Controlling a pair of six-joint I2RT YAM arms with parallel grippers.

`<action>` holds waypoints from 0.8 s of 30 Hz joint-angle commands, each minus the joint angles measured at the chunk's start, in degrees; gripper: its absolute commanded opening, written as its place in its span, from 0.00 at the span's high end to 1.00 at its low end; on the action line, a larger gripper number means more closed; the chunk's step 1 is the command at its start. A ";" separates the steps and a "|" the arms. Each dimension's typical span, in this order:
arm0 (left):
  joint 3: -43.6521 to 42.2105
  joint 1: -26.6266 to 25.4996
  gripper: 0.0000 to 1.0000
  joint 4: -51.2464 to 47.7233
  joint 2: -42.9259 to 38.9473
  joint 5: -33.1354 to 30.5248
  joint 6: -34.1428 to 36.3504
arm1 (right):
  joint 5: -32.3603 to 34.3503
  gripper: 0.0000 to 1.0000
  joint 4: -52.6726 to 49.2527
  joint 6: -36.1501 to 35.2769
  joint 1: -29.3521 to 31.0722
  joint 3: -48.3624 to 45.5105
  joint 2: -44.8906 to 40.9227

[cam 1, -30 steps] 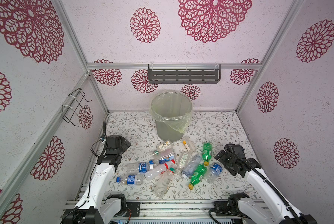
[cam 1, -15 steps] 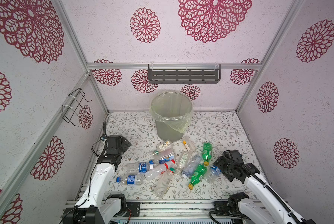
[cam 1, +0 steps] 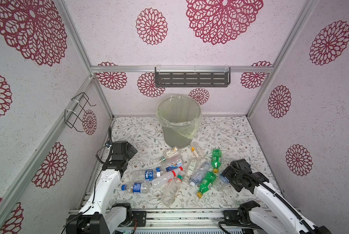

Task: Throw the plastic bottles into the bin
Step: 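Close the right gripper on the white-capped blue-labelled water bottle and lift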

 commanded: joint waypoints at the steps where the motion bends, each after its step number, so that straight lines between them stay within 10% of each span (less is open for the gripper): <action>1: 0.49 -0.26 0.03 0.59 0.16 -0.51 -0.09 | 0.46 0.16 1.53 1.73 0.53 -0.91 1.07; 7: 0.91 -0.26 0.03 0.36 0.92 -0.27 -0.53 | 0.40 0.31 4.83 1.69 0.57 -2.29 3.09; 24: 3.61 -0.20 0.03 -1.86 1.93 -0.43 -0.60 | 4.95 0.34 1.83 -2.31 0.40 2.25 4.45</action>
